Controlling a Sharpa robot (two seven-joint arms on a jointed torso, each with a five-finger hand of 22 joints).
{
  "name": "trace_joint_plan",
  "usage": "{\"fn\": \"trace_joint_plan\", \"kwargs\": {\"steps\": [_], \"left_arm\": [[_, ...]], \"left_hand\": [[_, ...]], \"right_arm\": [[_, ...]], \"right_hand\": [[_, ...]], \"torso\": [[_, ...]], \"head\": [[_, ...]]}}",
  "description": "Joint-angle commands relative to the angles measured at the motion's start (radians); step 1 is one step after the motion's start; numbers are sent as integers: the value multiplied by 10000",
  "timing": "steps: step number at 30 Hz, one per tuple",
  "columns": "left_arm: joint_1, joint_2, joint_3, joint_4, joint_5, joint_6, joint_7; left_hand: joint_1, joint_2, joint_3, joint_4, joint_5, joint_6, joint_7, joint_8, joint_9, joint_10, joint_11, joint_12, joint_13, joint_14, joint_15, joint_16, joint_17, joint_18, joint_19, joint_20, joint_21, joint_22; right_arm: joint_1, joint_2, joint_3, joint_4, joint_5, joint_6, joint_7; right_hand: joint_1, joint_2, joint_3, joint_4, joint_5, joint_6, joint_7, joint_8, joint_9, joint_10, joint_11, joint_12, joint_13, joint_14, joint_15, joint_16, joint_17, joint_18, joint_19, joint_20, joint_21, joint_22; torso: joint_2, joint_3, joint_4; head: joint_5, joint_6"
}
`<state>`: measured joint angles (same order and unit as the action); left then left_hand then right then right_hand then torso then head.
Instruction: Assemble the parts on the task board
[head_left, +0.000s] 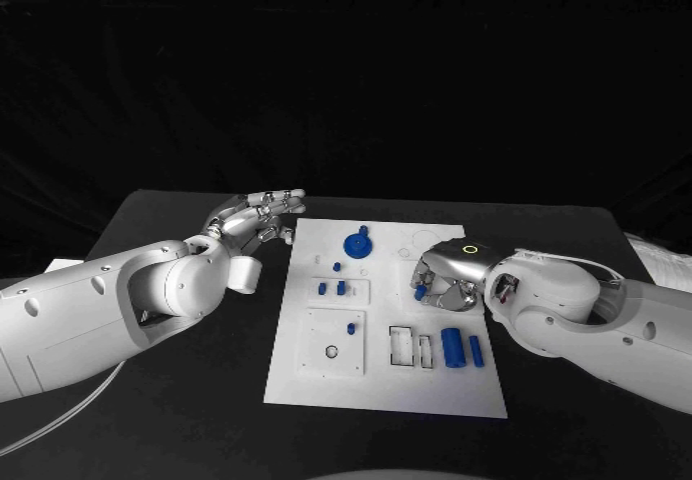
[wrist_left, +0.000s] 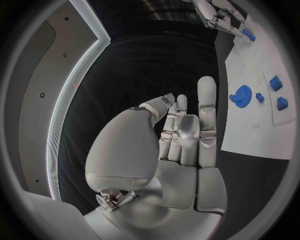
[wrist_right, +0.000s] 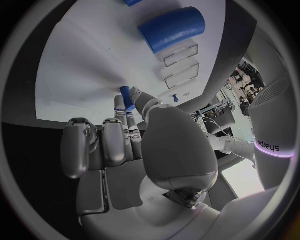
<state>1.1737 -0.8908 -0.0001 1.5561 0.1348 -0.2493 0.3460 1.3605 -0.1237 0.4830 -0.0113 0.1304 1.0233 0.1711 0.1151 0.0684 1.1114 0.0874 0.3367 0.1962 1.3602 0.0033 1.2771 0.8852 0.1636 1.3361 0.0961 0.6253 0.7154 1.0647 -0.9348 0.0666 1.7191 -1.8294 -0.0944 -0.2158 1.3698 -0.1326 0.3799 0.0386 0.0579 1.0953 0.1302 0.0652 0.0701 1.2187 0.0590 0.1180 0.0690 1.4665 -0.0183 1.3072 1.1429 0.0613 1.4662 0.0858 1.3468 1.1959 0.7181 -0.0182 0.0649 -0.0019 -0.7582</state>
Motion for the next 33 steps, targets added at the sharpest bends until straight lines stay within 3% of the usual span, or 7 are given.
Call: {"fn": "trace_joint_plan", "kwargs": {"steps": [1, 6, 12, 18, 26, 33], "left_arm": [[5, 2, 4, 7, -51, 315, -14], [5, -2, 4, 10, -51, 333, -18], [5, -7, 4, 9, -51, 336, -27], [5, -1, 4, 1, -51, 338, -37], [5, 0, 3, -12, -51, 339, -49], [5, 0, 2, -24, -51, 324, -36]], "left_hand": [[-103, 25, -31, 7, 22, -60, 13, 59, -7, -92, 9, 42, 17, -55, -16, -35, -10, 133, -58, -4, -40, -7], [-171, 16, -71, 39, 15, -76, 20, 73, -6, -131, 17, 105, 34, -61, -8, -32, -21, 134, -67, 5, -46, -5], [-182, 15, -79, 45, 14, -78, 20, 75, -5, -137, 18, 114, 37, -63, -7, -32, -23, 134, -69, 7, -51, -9], [-182, 15, -79, 45, 14, -78, 20, 75, -5, -137, 18, 114, 37, -63, -7, -32, -23, 134, -69, 7, -51, -9], [-186, 22, -82, 48, 16, -80, 17, 80, -4, -147, 16, 131, 41, -62, -6, -28, -20, 135, -71, 8, -53, -9], [-271, 33, -136, 103, 7, -94, 21, 97, -3, -190, 23, 193, 56, -65, 1, -23, -29, 137, -78, 18, -63, -12]], "right_arm": [[-21, 53, -2, -18, -16, 104, -1], [-46, 122, -3, -49, -16, 14, -12], [-65, 139, -3, -64, -26, -275, -63], [-72, 118, -3, -32, -158, -583, -182], [-71, -54, 0, 227, -94, -761, -214], [38, -438, 26, 754, 504, -1001, -213]], "right_hand": [[-39, 51, 55, 8, -70, 63, -24, 22, 5, 90, 18, -14, 3, 356, -57, 10, -16, 119, 34, -58, 42, 14], [-96, 65, 101, 87, -69, 126, -19, 35, 11, 134, 18, -69, -5, 360, -60, 26, -4, 113, 45, -70, 52, 30], [-304, 541, 319, 508, -74, 622, -139, 225, 101, 301, -43, -169, 4, 395, -98, 146, 142, 82, 104, -97, 151, 193], [56, 808, 643, 374, -94, 881, -247, 336, 180, 447, -126, -226, 5, 437, -168, 300, 351, 41, 171, -159, 287, 412], [144, 778, 738, 294, -96, 937, -259, 361, 221, 495, -139, -288, -7, 430, -183, 293, 316, 36, 178, -183, 300, 431], [54, 593, 696, 313, -93, 921, -227, 343, 238, 483, -109, -359, -18, 406, -165, 245, 228, 42, 163, -180, 273, 386]], "torso": [[2, -1, -3], [1, 0, 3], [-7, -2, -2], [-11, 1, 6], [-14, 1, -1], [-17, -10, -11]], "head": [[18, -3], [11, -9], [21, -20], [23, -15], [41, -18], [52, -17]]}}
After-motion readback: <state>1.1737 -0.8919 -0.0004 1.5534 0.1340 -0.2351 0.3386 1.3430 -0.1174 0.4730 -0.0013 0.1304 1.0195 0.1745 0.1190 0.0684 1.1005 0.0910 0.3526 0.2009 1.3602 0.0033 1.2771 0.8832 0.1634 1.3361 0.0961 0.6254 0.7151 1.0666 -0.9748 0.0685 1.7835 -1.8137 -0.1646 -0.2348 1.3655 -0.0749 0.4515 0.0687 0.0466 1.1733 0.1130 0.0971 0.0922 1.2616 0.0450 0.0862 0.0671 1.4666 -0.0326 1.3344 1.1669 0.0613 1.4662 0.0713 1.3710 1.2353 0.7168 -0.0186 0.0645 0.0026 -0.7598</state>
